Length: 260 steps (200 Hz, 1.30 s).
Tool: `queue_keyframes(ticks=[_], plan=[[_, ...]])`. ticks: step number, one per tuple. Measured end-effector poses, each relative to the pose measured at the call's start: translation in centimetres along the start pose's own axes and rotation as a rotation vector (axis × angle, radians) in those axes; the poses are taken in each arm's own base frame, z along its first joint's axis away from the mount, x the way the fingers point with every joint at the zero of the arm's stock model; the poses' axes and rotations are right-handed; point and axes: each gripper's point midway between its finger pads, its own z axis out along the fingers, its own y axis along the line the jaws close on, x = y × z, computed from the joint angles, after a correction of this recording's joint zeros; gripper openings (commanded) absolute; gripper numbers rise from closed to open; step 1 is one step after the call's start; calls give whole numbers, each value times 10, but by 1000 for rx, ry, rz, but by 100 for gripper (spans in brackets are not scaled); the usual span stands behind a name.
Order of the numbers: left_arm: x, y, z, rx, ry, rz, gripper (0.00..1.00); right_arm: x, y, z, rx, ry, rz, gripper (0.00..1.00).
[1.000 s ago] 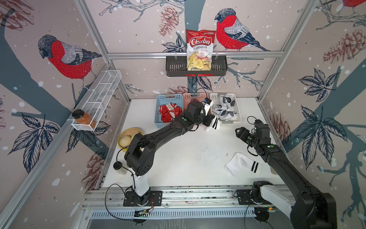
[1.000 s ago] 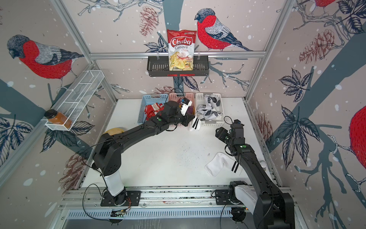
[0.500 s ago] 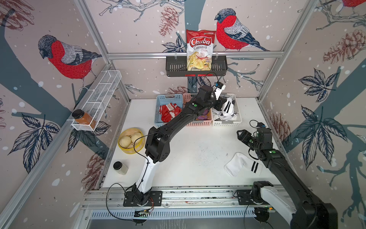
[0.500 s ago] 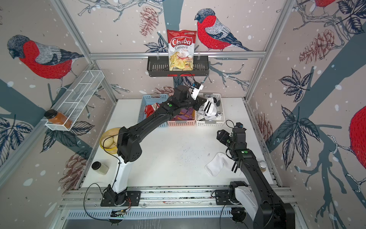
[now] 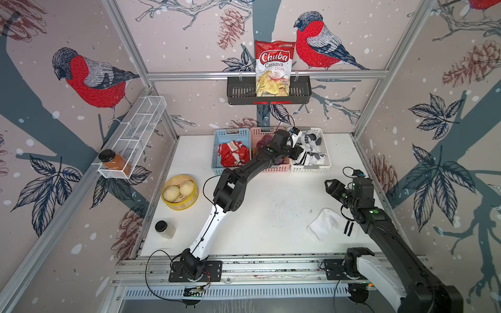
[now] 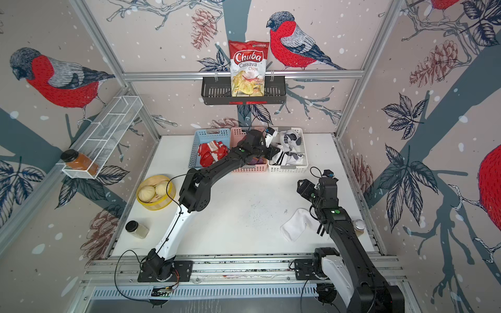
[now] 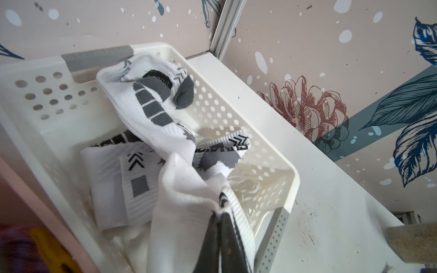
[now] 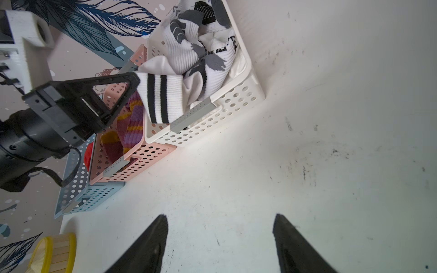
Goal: Sort the socks into the basket by color
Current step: Place the sock in the bin.
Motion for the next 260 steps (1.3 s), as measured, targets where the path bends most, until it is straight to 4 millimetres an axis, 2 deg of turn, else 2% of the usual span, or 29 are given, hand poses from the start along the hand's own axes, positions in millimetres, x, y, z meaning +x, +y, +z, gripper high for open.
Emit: queue_keyframes(ticks=[36,44,61,102,121,155,176,202,260], plan=[[12,8,10,4,10,-11,2,0,0,-2,-3,-4,0,73],[14,9,12,5,15,-13,7,0,0,-2,-3,-5,0,73],[15,9,12,5,16,-13,27,0,1,-3,-5,-8,-1,73],[12,7,8,0,14,-10,42,4,-2,-2,7,9,3,74],[1,1,-4,-3,1,-2,46,9,-6,-2,23,30,7,75],[-37,-16,-30,-9,-84,41,49,16,-15,-3,63,53,13,76],[-48,-22,-41,-12,-104,56,50,22,-20,-4,87,76,31,77],[-48,-25,-58,-34,-109,64,51,29,-27,-5,122,98,44,78],[-34,-35,-115,-112,-117,64,54,60,-40,-11,204,189,67,80]])
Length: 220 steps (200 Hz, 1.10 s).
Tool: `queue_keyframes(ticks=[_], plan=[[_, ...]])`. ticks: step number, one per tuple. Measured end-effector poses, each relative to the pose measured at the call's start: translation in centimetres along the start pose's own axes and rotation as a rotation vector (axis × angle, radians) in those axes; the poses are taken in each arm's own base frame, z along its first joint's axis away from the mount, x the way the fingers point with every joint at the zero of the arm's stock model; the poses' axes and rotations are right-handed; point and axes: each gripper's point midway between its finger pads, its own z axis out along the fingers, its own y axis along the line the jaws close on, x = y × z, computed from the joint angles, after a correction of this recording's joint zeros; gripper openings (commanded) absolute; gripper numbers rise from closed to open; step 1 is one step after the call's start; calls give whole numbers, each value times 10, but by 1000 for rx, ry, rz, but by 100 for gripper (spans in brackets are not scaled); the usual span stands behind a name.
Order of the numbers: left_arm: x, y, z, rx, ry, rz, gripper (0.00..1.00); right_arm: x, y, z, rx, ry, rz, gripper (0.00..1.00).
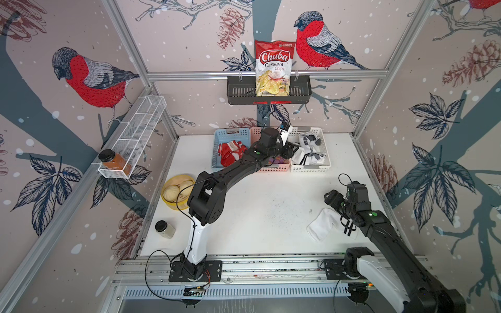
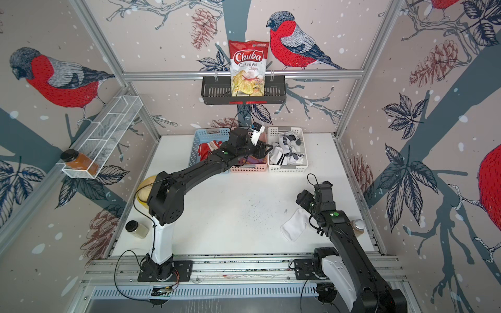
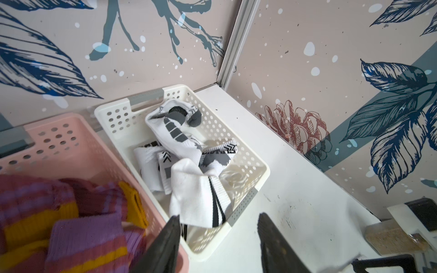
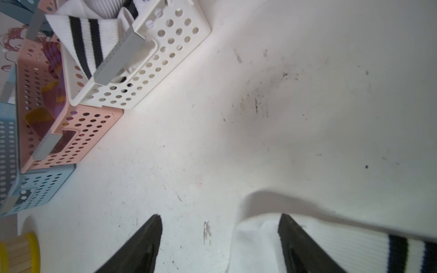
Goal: Sort the socks into the basket by color
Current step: Place the sock in the bin, then move the sock to the center of the board.
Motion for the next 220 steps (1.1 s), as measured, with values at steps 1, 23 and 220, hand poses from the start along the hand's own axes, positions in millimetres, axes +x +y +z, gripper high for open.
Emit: queue_keyframes(ticks=[1,23,220], plan=[[1,0,0,-1,1,-1,54,0,0,0,2,2,0,80],[18,1,-18,-26,22,-9,55,11,-2,1,18,40,4,80],[58,-5,-77,-52,7,-44,58,87,-11,21,78,221,-11,79]])
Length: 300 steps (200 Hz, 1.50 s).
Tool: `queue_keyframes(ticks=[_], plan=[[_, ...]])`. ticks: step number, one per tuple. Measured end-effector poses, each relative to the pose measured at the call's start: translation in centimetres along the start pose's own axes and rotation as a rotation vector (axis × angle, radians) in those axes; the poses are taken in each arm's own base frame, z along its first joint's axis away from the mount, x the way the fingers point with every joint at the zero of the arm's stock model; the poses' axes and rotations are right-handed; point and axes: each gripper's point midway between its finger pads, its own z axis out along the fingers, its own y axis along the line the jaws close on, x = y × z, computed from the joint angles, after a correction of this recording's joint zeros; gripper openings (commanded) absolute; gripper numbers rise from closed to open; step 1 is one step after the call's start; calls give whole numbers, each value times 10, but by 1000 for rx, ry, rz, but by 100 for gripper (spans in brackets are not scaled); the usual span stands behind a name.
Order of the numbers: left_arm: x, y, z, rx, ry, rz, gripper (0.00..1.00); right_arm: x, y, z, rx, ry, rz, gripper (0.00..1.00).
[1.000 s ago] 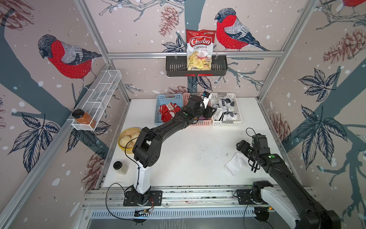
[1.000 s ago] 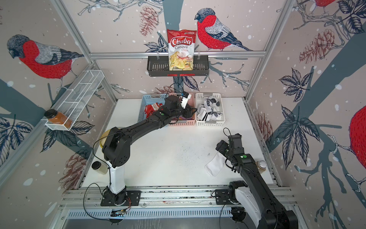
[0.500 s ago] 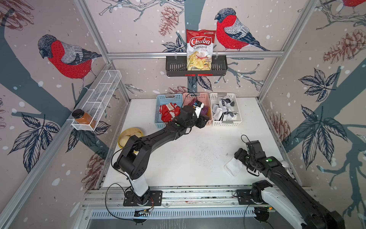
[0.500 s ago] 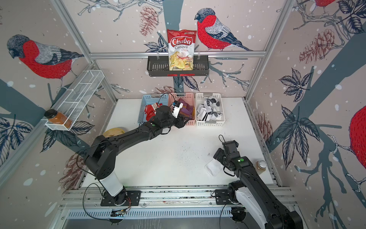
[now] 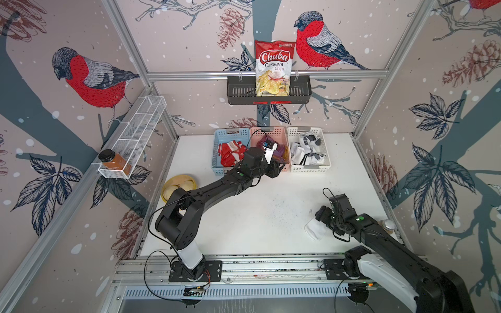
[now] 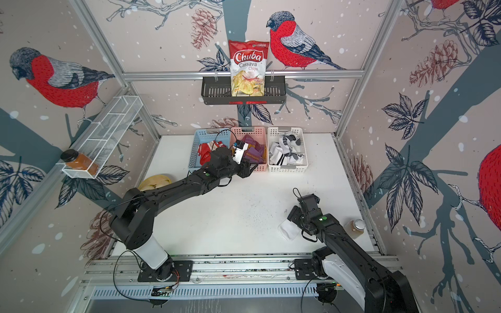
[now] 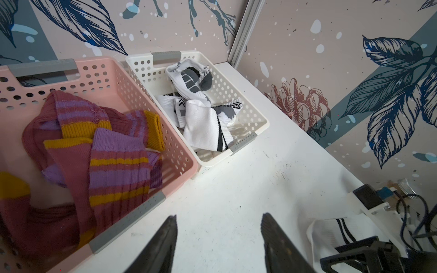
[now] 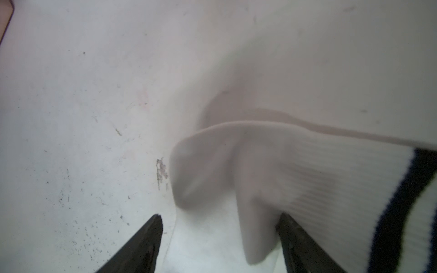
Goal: Sort the socks into the basket by color
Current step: Move the sock to the center of the board.
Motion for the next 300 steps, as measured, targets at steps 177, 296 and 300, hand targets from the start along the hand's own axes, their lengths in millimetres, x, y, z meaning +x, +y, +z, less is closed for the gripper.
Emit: queue_keyframes(ticks=[177,296,300], plan=[[-1,9,-37,-103,-23,4,60,-64,122,7,-114,-75,-266,85],[4,11,-35,-113,-10,2,62,-37,80,35,124,3,-440,100],[4,12,-35,-115,-7,3,62,-36,79,36,129,5,-441,100]])
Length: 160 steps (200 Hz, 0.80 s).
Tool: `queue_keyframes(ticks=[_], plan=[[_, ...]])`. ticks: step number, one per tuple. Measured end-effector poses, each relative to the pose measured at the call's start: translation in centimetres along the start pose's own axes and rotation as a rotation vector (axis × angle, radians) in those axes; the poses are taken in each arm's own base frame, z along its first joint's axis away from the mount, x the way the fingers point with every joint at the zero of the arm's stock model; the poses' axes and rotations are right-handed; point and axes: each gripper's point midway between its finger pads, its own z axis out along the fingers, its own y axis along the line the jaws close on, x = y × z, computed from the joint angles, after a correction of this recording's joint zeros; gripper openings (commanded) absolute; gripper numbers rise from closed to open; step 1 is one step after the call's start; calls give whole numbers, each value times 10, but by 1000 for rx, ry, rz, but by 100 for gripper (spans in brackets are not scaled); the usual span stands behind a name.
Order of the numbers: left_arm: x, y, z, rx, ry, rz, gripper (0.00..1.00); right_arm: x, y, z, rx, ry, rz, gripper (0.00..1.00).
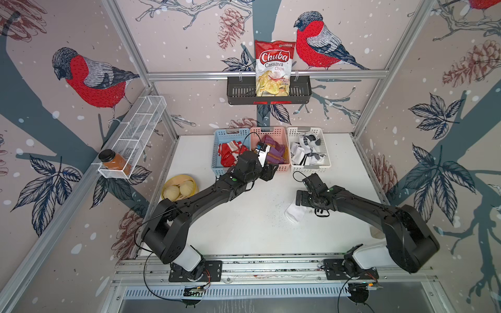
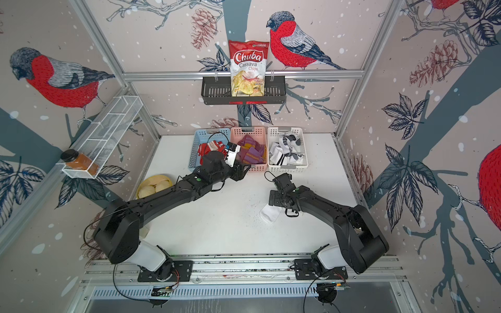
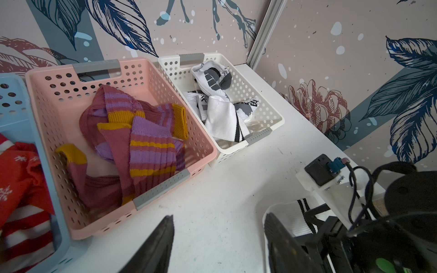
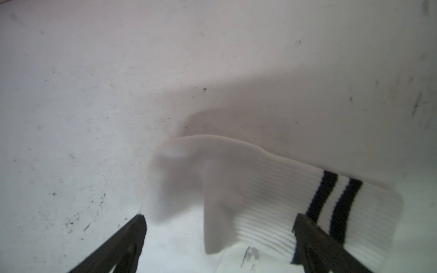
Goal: Sort the socks into the basket by color
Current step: Move the sock to the center of the board, then pick up the sock at the center of the board.
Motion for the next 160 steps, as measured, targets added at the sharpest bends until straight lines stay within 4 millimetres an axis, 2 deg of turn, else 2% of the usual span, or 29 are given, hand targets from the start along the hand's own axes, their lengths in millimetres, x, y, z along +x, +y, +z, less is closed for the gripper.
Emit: queue_keyframes(ticks=[51,99,119,160], plan=[[2,4,-1,-22,7,3,62,2,-3,10,32,16,-28,98],[5,8,-1,-44,10,1,62,4,-2,22,72,38,-56,92],[5,9,-5,-48,6,2,63,2,-1,24,77,32,-61,86],[4,10,-8,-60,-2,2,63,-2,3,27,71,16,-61,67]])
